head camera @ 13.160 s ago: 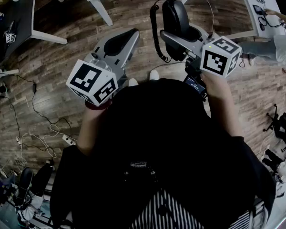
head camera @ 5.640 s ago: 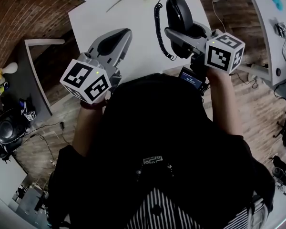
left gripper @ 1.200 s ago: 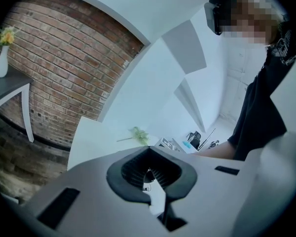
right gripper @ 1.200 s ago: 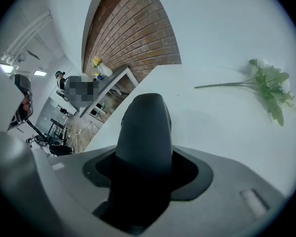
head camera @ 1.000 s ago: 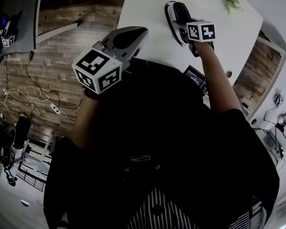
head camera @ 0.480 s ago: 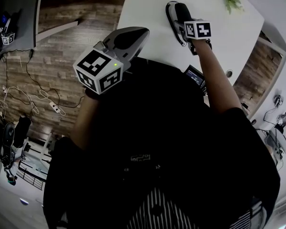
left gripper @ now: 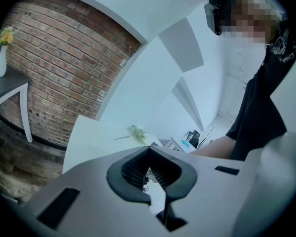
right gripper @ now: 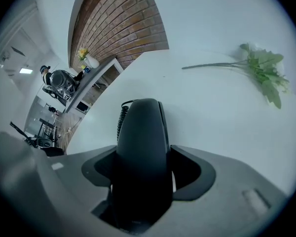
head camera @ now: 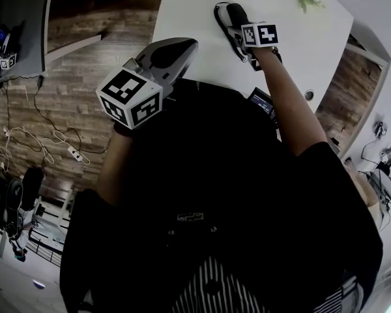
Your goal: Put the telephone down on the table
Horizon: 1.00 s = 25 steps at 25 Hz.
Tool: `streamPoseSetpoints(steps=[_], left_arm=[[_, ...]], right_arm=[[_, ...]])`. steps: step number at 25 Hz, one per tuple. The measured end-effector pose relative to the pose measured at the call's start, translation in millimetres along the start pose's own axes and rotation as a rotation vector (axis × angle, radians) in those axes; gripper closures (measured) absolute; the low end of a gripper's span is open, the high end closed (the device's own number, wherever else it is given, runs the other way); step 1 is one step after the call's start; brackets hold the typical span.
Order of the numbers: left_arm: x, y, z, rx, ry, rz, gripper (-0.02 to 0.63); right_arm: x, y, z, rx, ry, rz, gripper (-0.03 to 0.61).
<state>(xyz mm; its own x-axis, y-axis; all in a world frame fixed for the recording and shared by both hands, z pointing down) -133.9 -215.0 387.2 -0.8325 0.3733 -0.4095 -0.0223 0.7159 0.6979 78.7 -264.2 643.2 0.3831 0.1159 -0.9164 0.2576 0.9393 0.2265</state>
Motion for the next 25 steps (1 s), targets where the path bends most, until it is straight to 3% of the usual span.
streamPoseSetpoints(steps=[5,11,15,20,25], left_arm=[[-6.5,1.8,15.3,-0.029,0.028,-0.005,0.607],[-19.9,-1.2,46.9,-0.081,0.07,-0.024,0.609],[-42.1,-12.4,72.3,-0.139,0.132,-0.03,0.607],[-68.2,-24.3,112.2,-0.197,0.215,-0.035,0.607],[-92.6,-38.5,138.7,-0.243,0.299,-0.042,0.607]], right_arm=[[10.9,1.3,-1.2,-0.003,-0.015,0.019,0.281],[94.1,-4.7,0.6,-0.053,-0.05,0.192,0.286],[175.6,-0.7,-4.9,-0.077,-0.185,0.383,0.406],[260.0,28.3,-3.6,-0.056,-0.196,0.552,0.554],[318.6,55.6,-10.9,-0.045,-0.18,0.708,0.577]])
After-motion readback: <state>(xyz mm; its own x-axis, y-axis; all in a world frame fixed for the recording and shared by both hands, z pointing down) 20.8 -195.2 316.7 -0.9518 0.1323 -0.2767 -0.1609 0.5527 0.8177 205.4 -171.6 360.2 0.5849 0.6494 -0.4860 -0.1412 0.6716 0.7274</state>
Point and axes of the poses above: the fingertips, and each gripper's own axes: x backward along the fingers, z to its right, y out of its underside, the point moved 5 cm from there along x, backward along the fingers, and after that the axes turned 3 degrees about -z, right-handed, at the moved point
